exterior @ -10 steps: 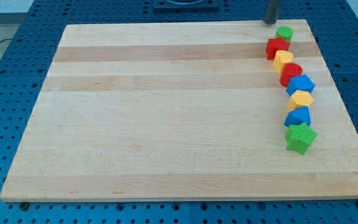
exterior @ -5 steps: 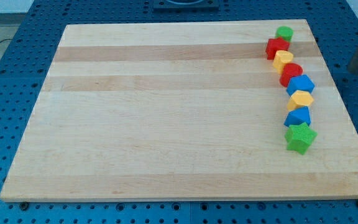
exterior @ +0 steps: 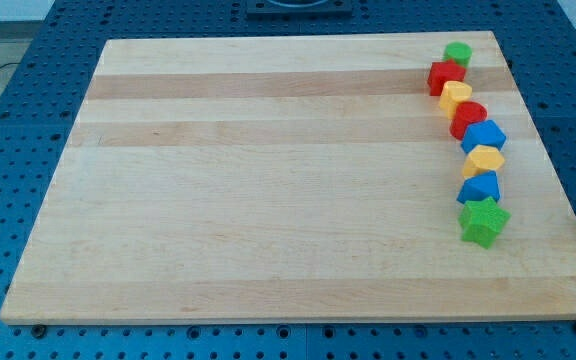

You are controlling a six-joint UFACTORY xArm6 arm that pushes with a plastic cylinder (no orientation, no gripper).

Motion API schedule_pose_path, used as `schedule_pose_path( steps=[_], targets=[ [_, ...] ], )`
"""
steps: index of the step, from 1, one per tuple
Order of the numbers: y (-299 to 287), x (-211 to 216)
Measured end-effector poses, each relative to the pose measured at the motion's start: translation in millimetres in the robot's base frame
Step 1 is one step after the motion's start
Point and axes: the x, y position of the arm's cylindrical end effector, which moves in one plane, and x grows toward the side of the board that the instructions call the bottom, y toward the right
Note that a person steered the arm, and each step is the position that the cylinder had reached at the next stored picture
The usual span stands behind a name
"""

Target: Move the green star towards the bottom centre

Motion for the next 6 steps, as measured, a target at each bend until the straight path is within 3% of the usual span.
schedule_pose_path(
  steps=[3, 6],
  targets=[
    [-142.7, 0.9],
    [-119.9, -27.2]
  ],
)
